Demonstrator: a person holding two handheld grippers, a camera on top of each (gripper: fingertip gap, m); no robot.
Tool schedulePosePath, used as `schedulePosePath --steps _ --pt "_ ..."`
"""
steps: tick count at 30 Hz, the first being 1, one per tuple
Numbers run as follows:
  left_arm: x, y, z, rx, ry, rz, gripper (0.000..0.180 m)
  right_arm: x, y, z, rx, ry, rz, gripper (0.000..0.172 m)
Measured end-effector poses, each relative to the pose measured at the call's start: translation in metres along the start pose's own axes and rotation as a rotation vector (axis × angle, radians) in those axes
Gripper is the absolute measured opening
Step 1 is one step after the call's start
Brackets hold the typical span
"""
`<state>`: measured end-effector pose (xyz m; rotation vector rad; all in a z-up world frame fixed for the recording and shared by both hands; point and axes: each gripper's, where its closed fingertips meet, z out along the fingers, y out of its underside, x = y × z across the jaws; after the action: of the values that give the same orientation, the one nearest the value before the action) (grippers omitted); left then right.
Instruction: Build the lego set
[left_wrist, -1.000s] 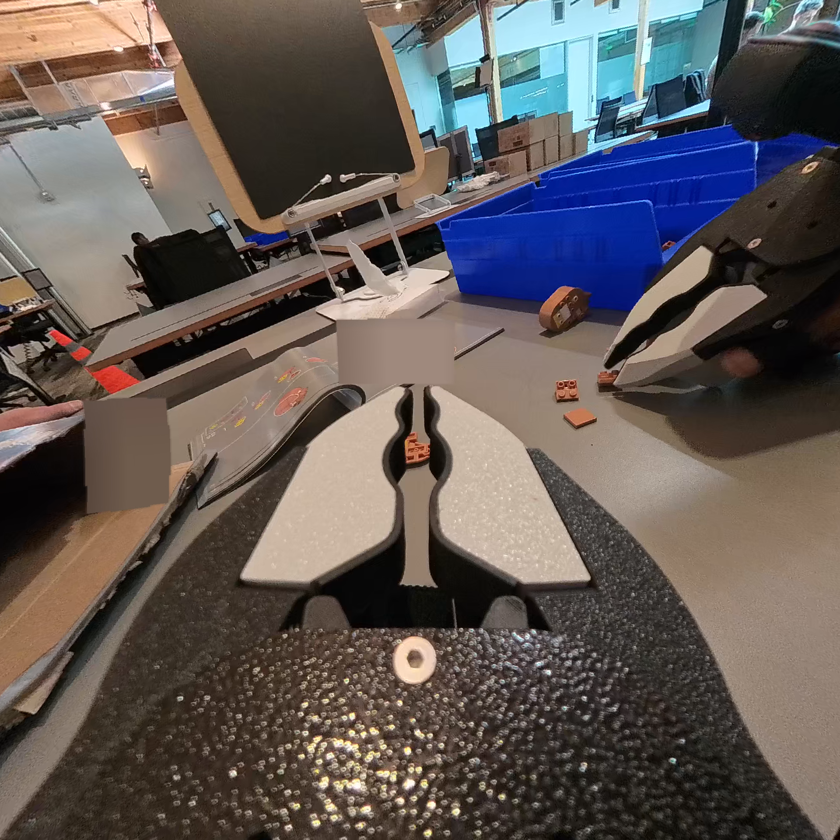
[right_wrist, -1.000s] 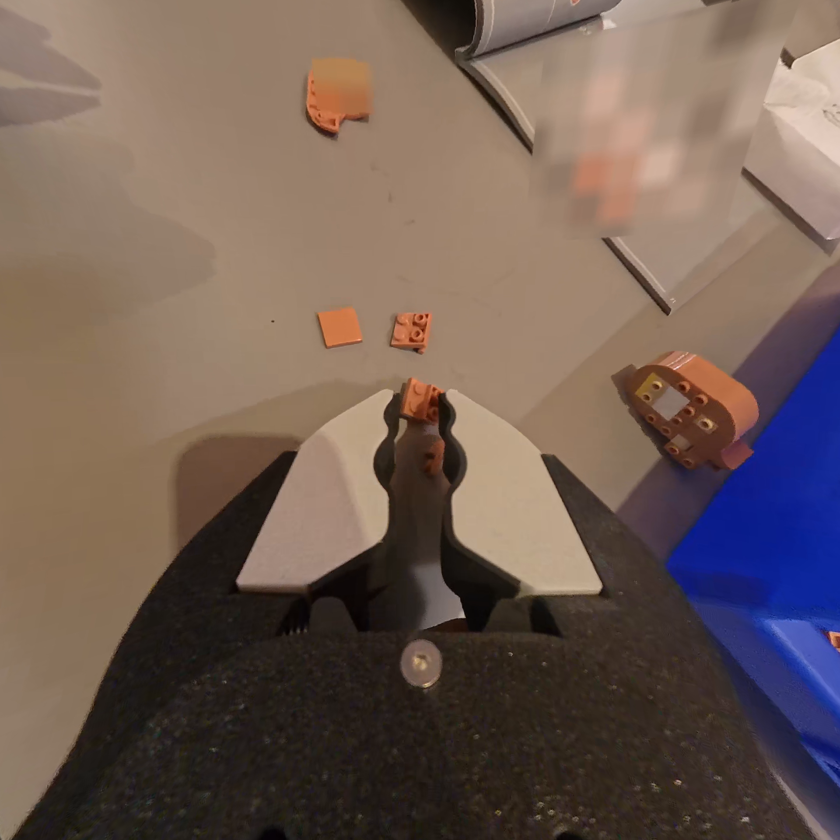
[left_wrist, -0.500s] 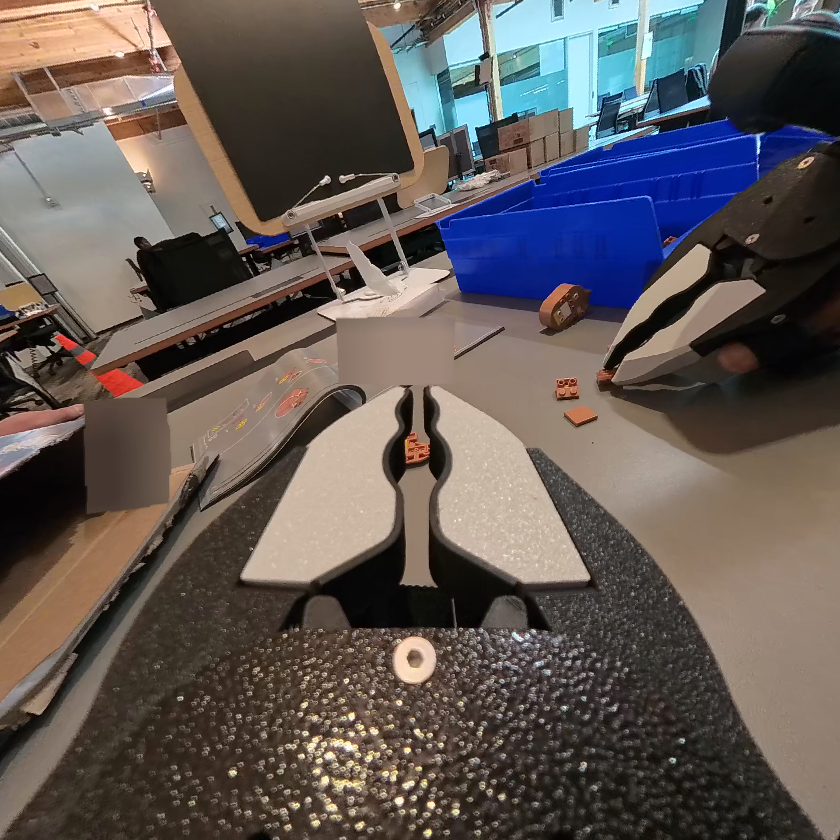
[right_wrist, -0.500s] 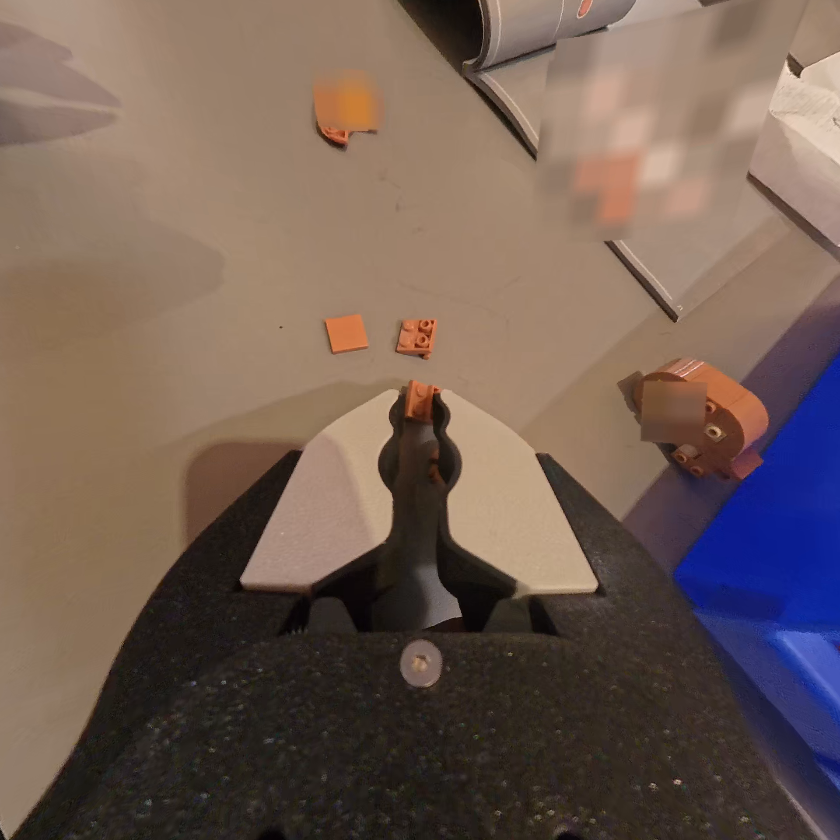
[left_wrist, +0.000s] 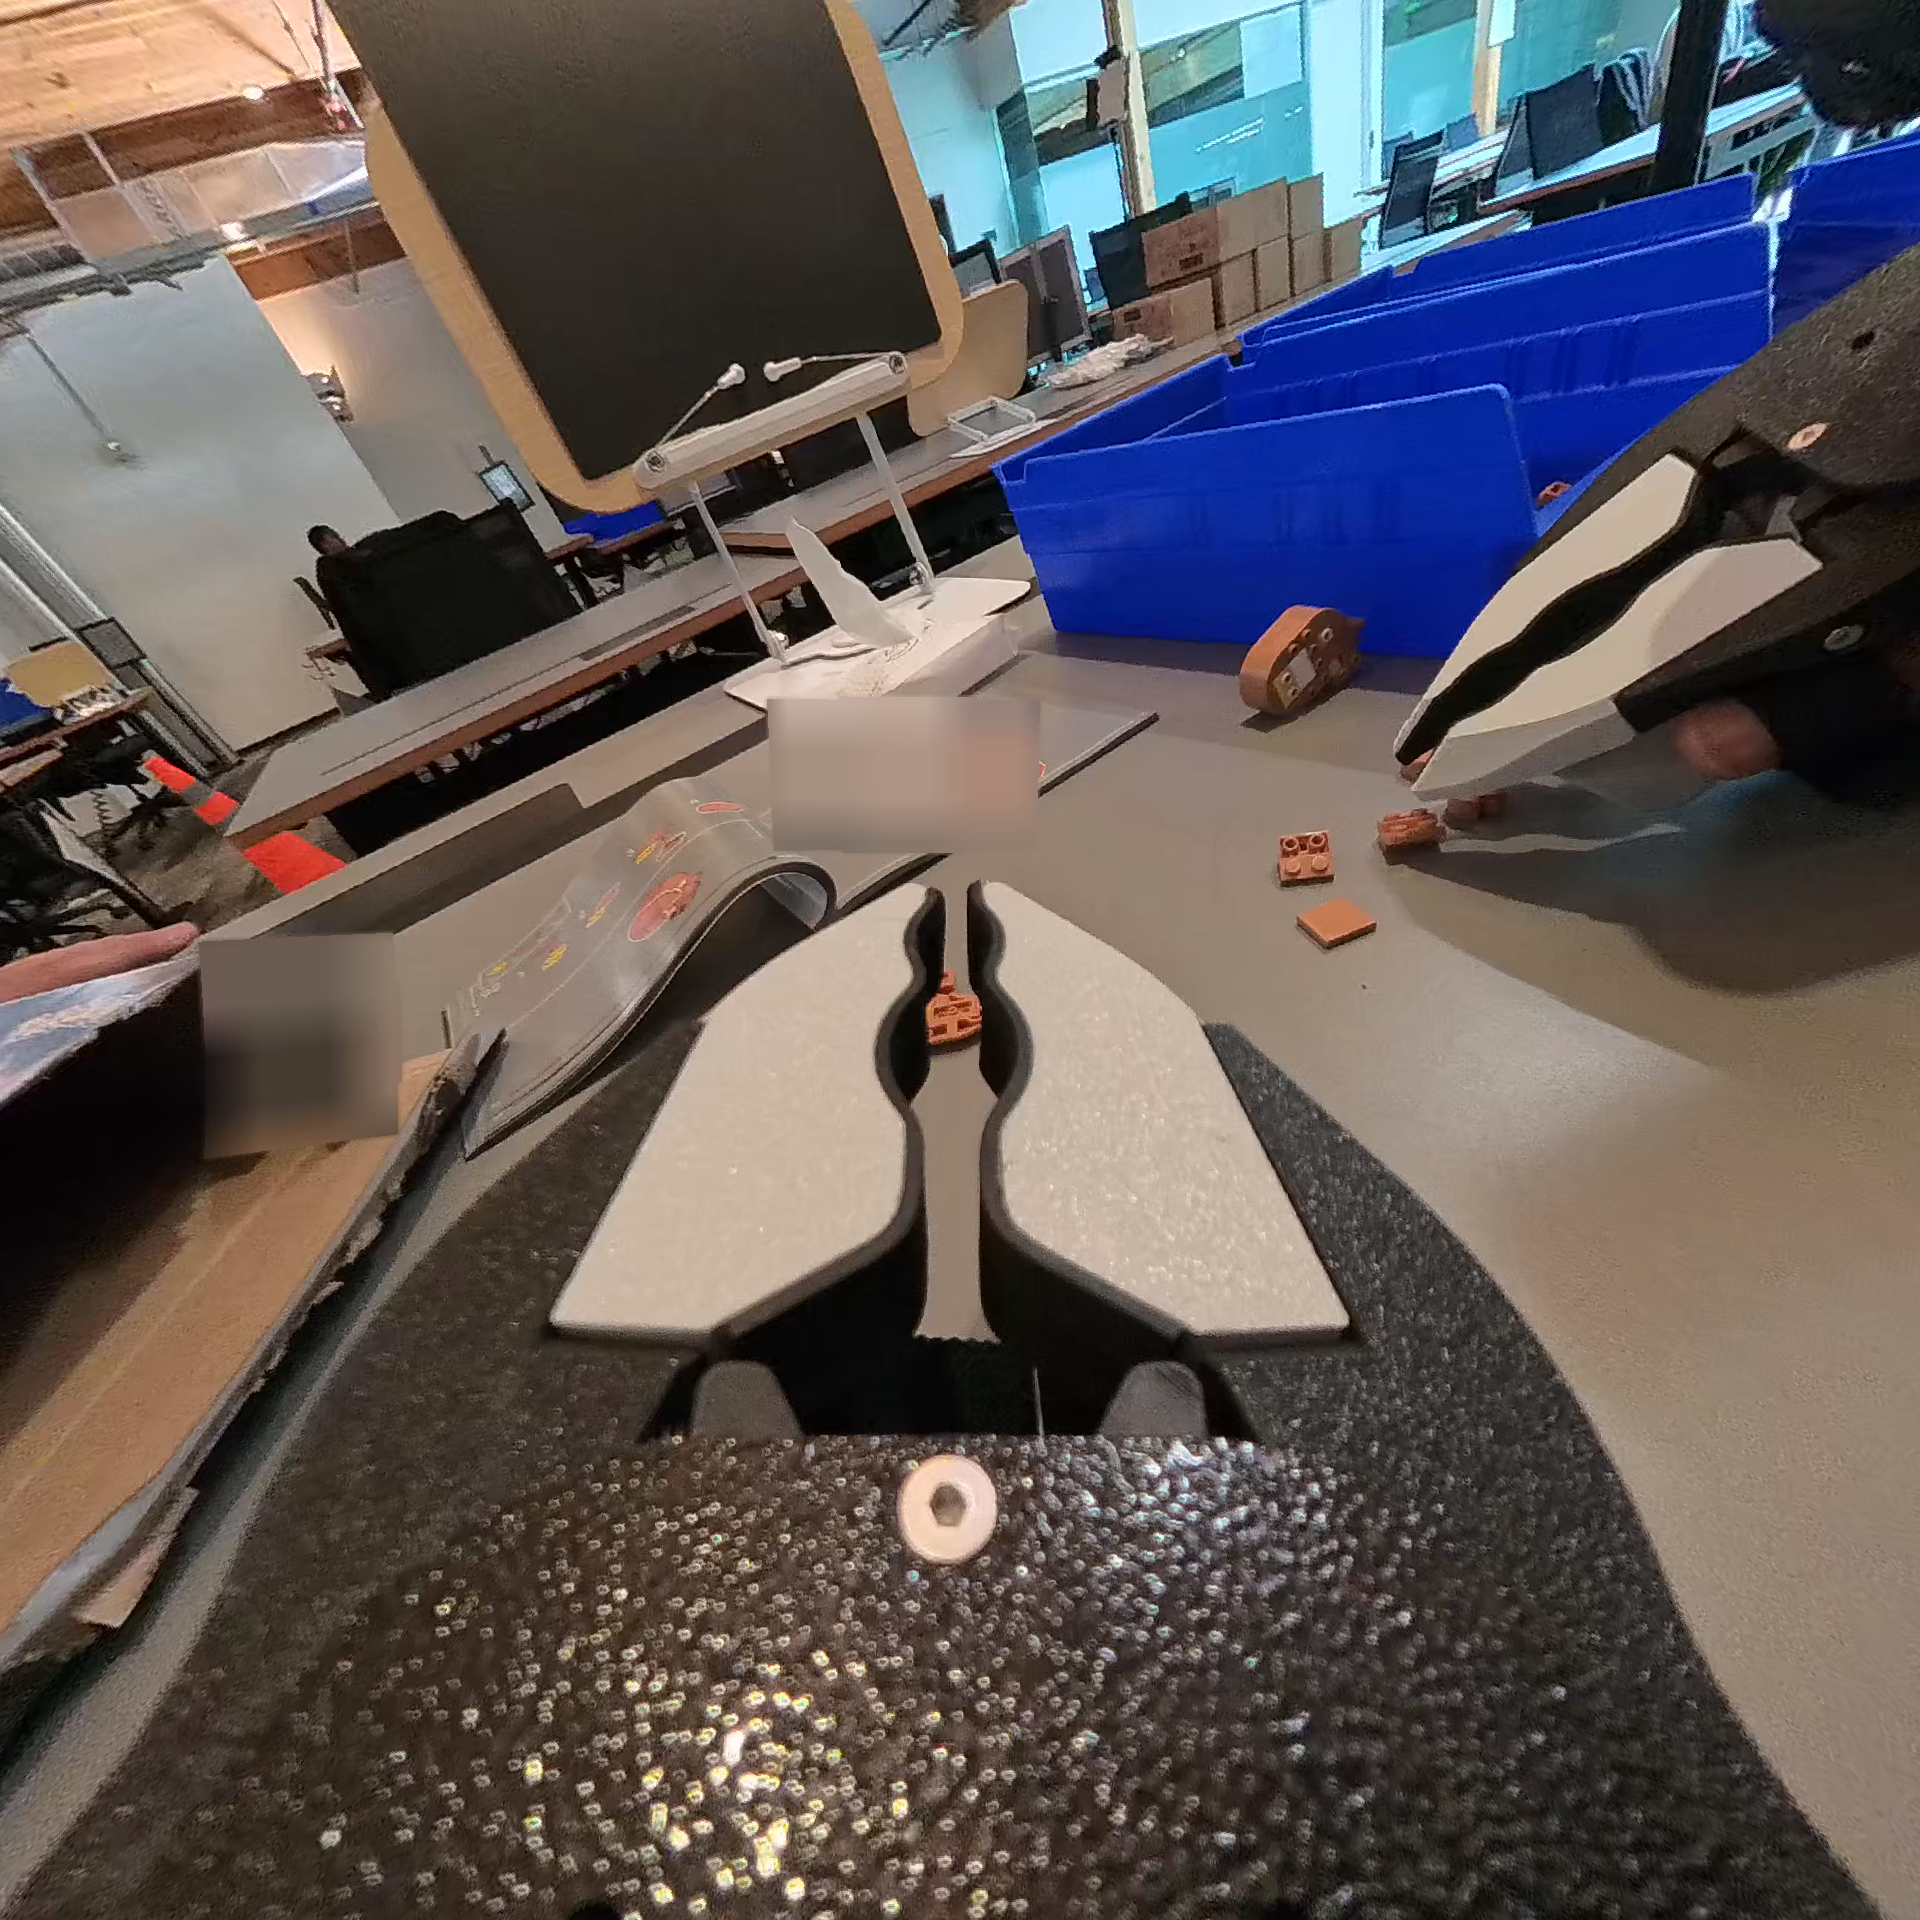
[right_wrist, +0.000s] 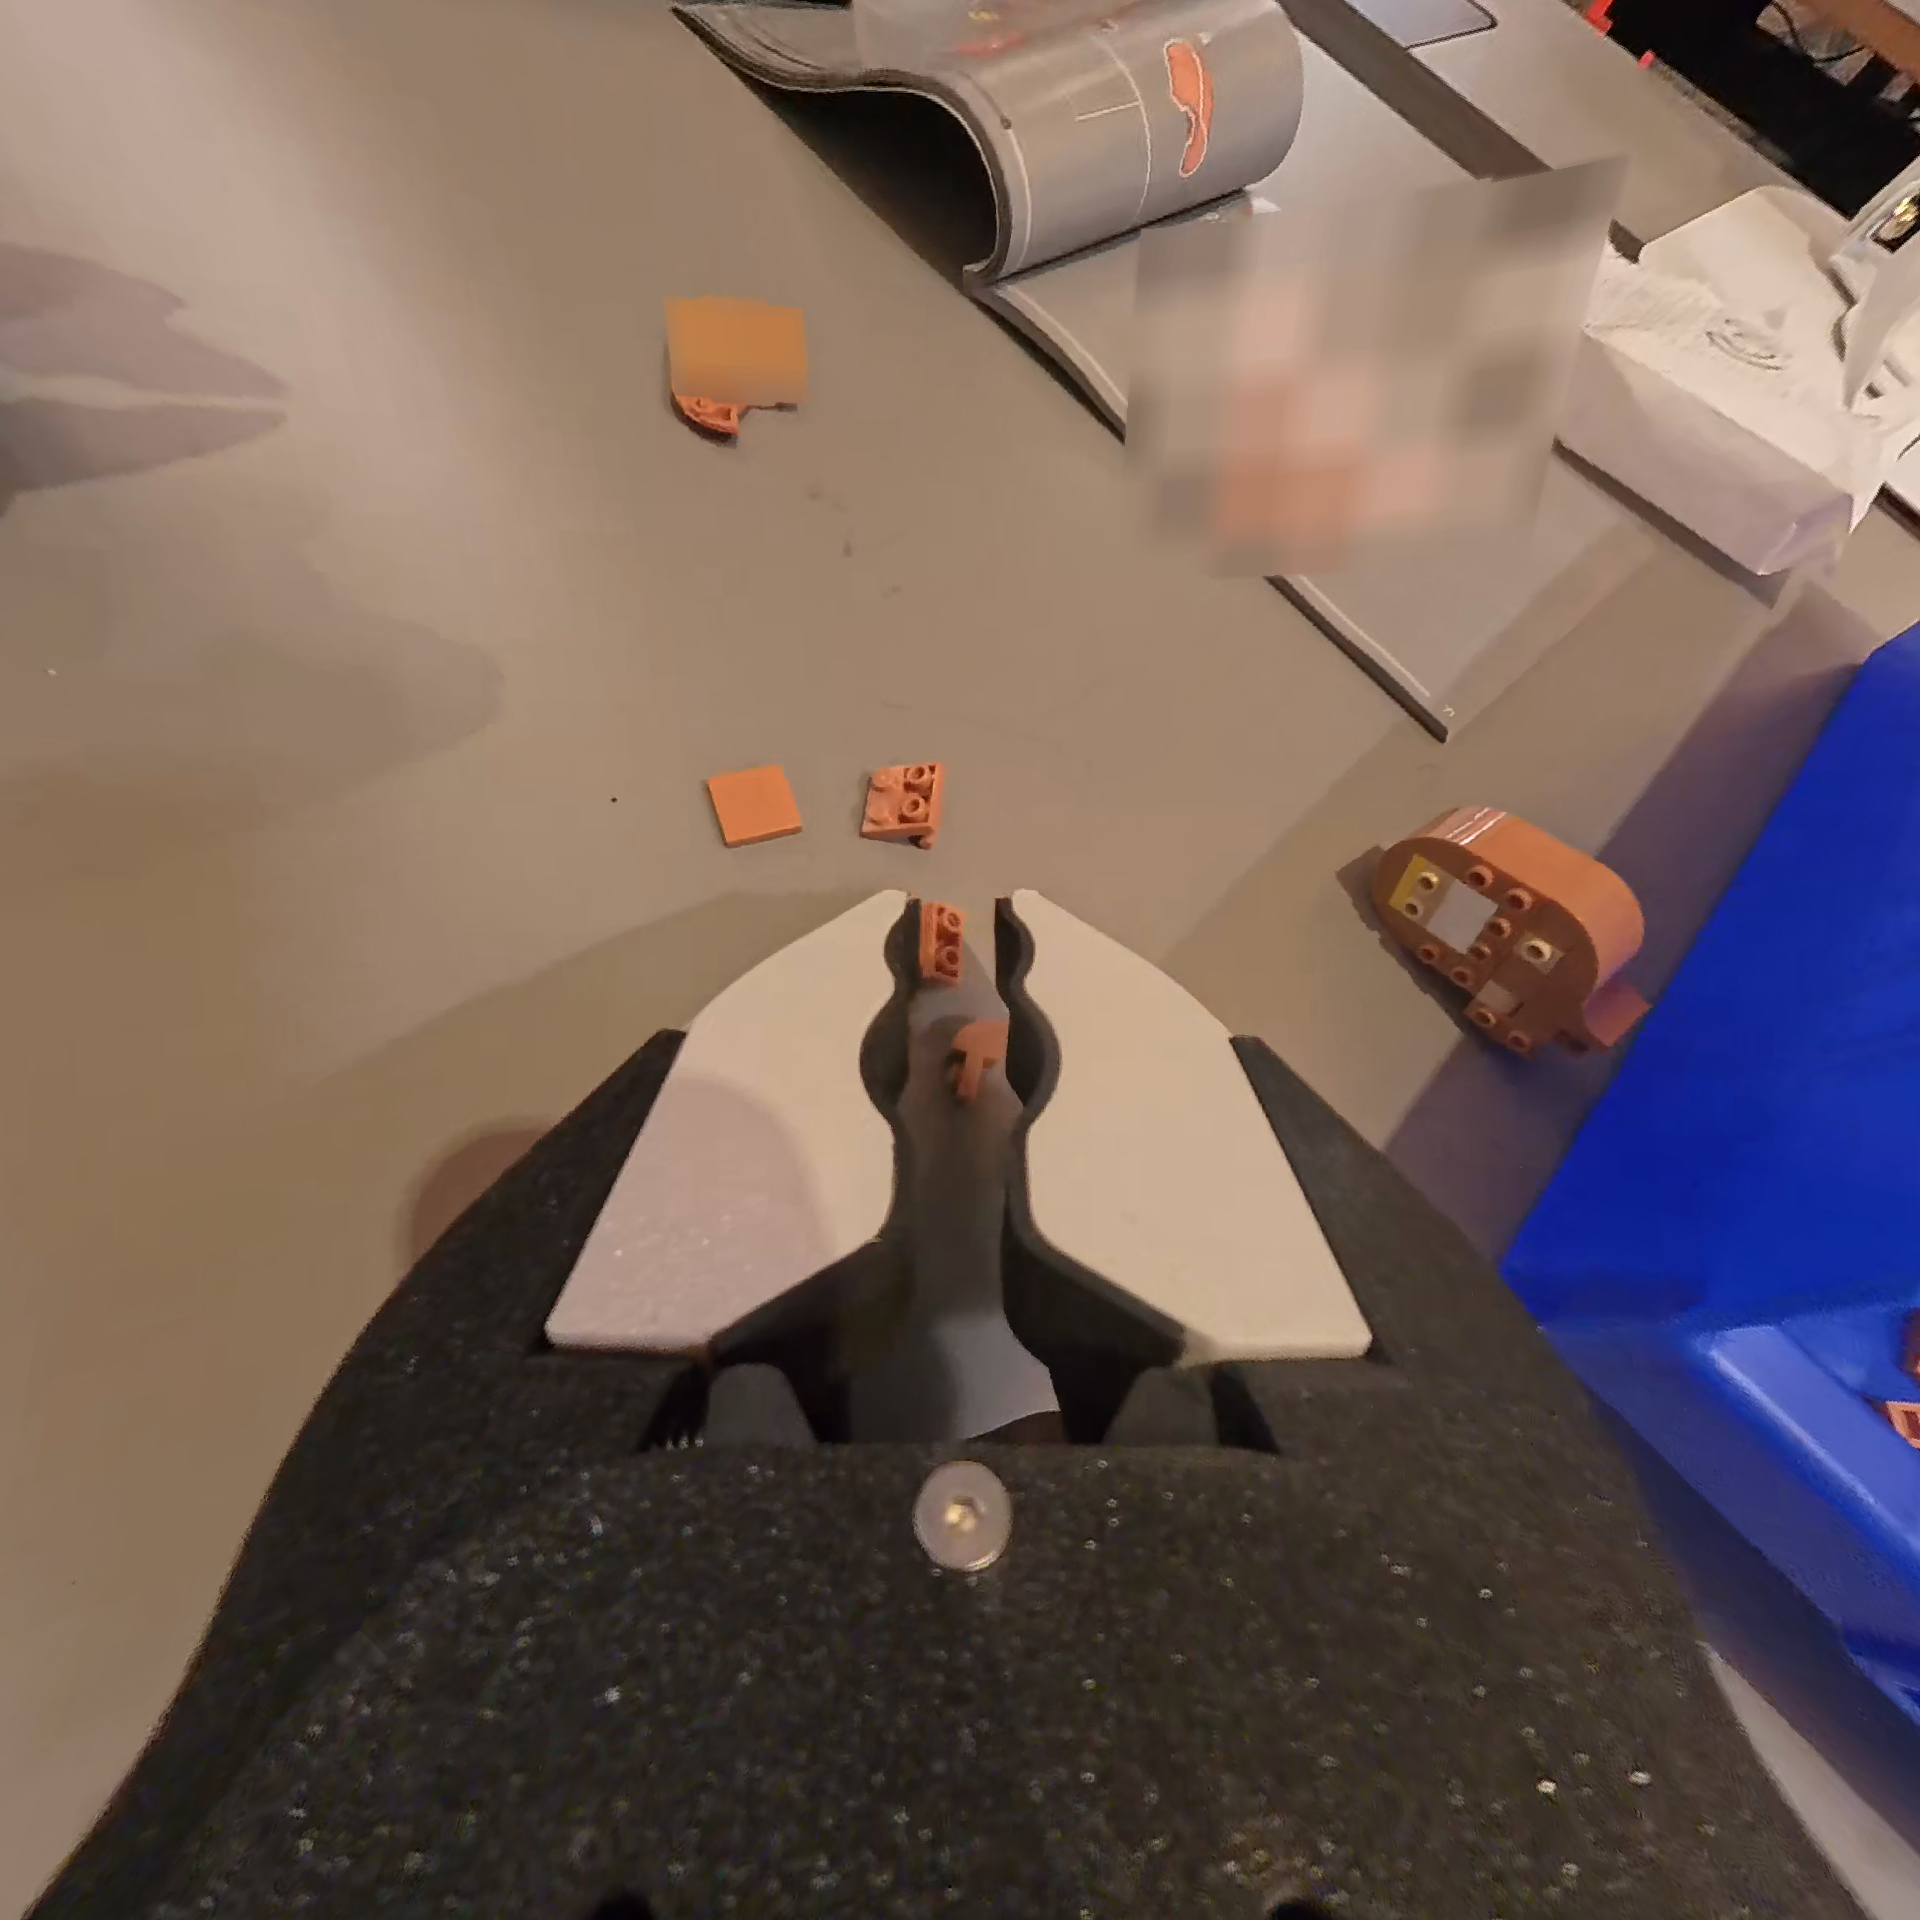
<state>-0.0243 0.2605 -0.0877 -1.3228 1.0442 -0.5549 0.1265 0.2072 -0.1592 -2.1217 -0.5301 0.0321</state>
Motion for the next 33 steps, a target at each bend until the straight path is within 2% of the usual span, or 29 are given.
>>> schedulePosePath --steps 11,21,33 --pt "0.001 0.000 -0.001 0.001 -0.005 0.013 0.004 0.001 0.005 -0.002 -0.016 -0.082 0.099 0.020" --pt "0.001 0.000 -0.001 -0.001 -0.004 0.017 0.003 -0.005 0.015 0.009 -0.125 -0.088 0.041 0.019" --pt "0.002 0.000 -0.001 -0.003 -0.006 0.028 0.003 -0.005 0.011 0.008 -0.098 -0.079 0.034 0.015"
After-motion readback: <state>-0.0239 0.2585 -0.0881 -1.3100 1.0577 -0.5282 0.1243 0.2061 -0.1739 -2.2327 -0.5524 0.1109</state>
